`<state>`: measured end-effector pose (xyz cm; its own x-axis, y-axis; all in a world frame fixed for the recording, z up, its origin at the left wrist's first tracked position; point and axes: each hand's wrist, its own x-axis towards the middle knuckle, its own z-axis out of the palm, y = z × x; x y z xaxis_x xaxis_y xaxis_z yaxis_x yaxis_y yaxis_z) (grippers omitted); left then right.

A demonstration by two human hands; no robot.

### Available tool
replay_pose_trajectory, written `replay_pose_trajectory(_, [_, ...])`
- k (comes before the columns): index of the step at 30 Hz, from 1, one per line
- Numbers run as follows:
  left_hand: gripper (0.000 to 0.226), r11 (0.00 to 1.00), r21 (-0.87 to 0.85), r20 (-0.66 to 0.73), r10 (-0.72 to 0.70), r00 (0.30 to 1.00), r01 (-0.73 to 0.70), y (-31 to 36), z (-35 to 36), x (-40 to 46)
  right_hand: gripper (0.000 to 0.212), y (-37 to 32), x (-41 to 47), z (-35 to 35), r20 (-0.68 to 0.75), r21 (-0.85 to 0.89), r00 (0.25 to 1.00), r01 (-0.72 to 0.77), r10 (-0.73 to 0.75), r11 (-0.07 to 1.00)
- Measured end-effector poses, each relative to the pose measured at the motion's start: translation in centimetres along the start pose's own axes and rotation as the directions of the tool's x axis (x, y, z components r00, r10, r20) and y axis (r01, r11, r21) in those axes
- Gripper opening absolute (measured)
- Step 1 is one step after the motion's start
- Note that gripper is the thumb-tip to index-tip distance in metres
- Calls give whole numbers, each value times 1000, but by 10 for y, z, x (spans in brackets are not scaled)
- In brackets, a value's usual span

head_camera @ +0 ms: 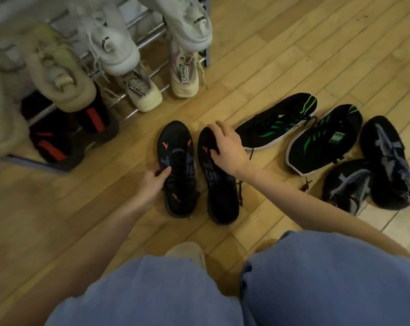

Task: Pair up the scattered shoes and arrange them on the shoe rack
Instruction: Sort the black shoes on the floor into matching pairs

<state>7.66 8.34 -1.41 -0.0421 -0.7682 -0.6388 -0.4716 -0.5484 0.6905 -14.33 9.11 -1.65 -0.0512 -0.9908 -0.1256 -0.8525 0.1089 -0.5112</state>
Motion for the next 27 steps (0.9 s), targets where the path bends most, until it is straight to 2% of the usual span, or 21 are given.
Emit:
replay_pose_trajectory(2, [40,998,-37,36,-50,998,51,-4,-4,-4,65,-7,-38,14,-142,47,985,-88,94,995])
replay_pose_trajectory(4, [43,995,-48,54,-80,995,83,-5,-5,-6,79,-13,-74,26,-157,37,965,-205,208,978])
replay_pose_trajectory(6, [44,993,16,36,-120,992,120,-5,-3,-8,95,-16,-99,37,-105,-17,953,-287,284,958])
replay_pose_trajectory(9, [47,982,85,34,-172,984,169,-6,2,-14,113,-18,-117,51,46,-138,929,-358,367,923])
replay_pose_trajectory(12, [27,971,140,19,-200,980,196,-13,8,-21,121,-19,-117,61,114,-172,914,-369,390,913])
replay_pose_trajectory(14, [40,961,183,2,-212,977,208,-21,11,-23,123,-18,-112,61,119,-102,914,-377,387,921])
replay_pose_trajectory(16, [56,960,131,-27,-245,969,246,-18,9,-26,122,-15,-108,55,138,54,902,-419,409,906])
replay_pose_trajectory(19, [41,939,-71,50,-333,942,336,-4,1,-34,111,-8,-110,42,109,278,908,-419,405,864])
replay_pose_trajectory(22, [39,909,-213,134,-336,932,359,11,-7,-45,96,-3,-112,28,65,475,924,-360,376,803])
replay_pose_trajectory(24, [40,899,-265,167,-315,934,350,19,-13,-50,93,-1,-111,18,49,531,932,-329,359,781])
replay_pose_trajectory(27, [35,899,-310,211,-253,944,310,34,-20,-63,92,-2,-106,1,-44,501,954,-237,298,832])
